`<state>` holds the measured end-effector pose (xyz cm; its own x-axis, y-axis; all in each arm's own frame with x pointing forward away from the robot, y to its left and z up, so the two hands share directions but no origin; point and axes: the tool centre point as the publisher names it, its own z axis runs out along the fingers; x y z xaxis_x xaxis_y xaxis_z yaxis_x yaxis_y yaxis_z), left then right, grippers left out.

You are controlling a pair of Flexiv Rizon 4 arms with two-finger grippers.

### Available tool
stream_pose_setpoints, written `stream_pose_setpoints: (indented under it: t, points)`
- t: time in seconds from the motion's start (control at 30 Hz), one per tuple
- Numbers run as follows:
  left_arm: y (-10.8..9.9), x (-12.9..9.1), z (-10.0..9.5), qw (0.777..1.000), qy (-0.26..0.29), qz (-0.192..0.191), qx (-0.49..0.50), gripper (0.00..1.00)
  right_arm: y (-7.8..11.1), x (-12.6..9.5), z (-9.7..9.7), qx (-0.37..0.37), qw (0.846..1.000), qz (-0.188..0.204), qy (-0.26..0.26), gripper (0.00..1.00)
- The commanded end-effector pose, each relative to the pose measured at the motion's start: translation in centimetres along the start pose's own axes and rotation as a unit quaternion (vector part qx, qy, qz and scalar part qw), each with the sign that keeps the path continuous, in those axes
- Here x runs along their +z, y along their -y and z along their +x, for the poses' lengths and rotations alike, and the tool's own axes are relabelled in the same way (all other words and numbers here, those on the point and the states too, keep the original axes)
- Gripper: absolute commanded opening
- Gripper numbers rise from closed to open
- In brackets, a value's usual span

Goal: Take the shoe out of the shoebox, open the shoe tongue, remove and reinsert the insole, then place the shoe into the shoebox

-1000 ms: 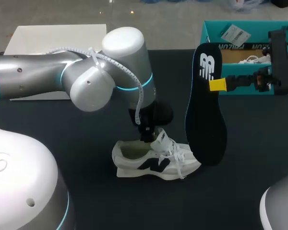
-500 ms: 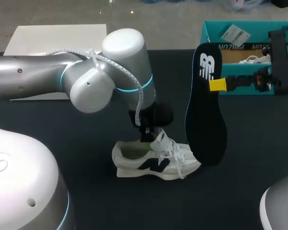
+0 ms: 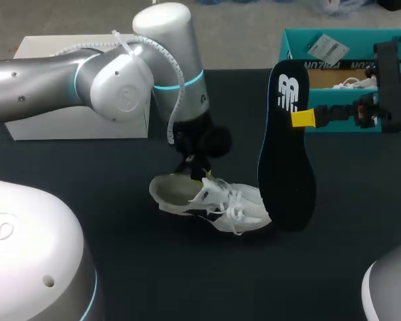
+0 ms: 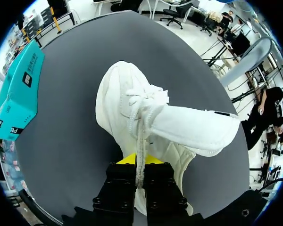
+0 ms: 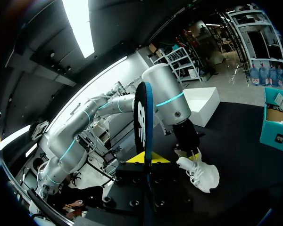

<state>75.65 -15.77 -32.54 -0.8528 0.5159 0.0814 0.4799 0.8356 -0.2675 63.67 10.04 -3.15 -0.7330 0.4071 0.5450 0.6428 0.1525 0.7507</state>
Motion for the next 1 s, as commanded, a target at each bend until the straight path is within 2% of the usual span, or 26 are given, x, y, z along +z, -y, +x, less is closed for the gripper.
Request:
stream_pose_setpoints:
  t: [0.03,0.13,0.17,0.2,0.53,0.57,0.63,0.7,0.77,0.87,0.93,1.0]
  points:
    - [0.5,-1.3,0.1,0.845,-0.218,0.007,0.489,0.00,0.1,0.2,0.0,0.000,1.000,-0.001,0.000,0.00]
    - [1.3,-1.2,0.2,0.785,-0.239,-0.026,0.571,0.00,0.1,0.2,0.0,0.000,1.000,-0.001,0.000,0.00]
    - [1.4,-1.2,0.2,0.783,-0.234,-0.031,0.576,0.00,0.1,0.2,0.0,0.000,1.000,-0.001,0.000,0.00]
    - [1.5,-1.2,0.3,0.794,-0.216,-0.029,0.567,0.00,0.1,0.2,0.0,0.000,1.000,-0.001,0.000,0.00]
    - [1.5,-1.2,0.3,0.794,-0.216,-0.029,0.567,0.00,0.1,0.2,0.0,0.000,1.000,-0.001,0.000,0.00]
    - [1.7,-1.1,0.1,0.783,-0.214,-0.037,0.583,0.00,0.1,0.2,0.0,0.000,1.000,-0.001,0.000,0.00]
    - [2.3,-1.0,-0.2,0.741,-0.249,-0.060,0.621,0.00,0.1,0.2,0.0,0.000,1.000,-0.001,0.000,0.00]
    - [2.9,-0.9,-0.3,0.686,-0.276,-0.080,0.669,0.00,0.1,0.2,0.0,0.000,1.000,-0.001,0.000,0.00]
    - [3.0,-0.4,-0.5,0.654,-0.320,-0.092,0.679,0.00,0.1,0.2,0.0,0.000,1.000,-0.001,0.000,0.00]
    - [3.3,0.0,-0.7,0.633,-0.333,-0.101,0.691,0.00,0.1,0.2,0.0,0.000,1.000,-0.001,0.000,0.00]
    - [3.4,0.2,-0.7,0.633,-0.338,-0.098,0.690,0.00,0.1,0.2,0.0,0.000,1.000,-0.001,0.000,0.00]
    - [3.6,0.5,-0.6,0.622,-0.345,-0.103,0.695,0.00,0.1,0.2,0.0,0.000,1.000,-0.001,0.000,0.00]
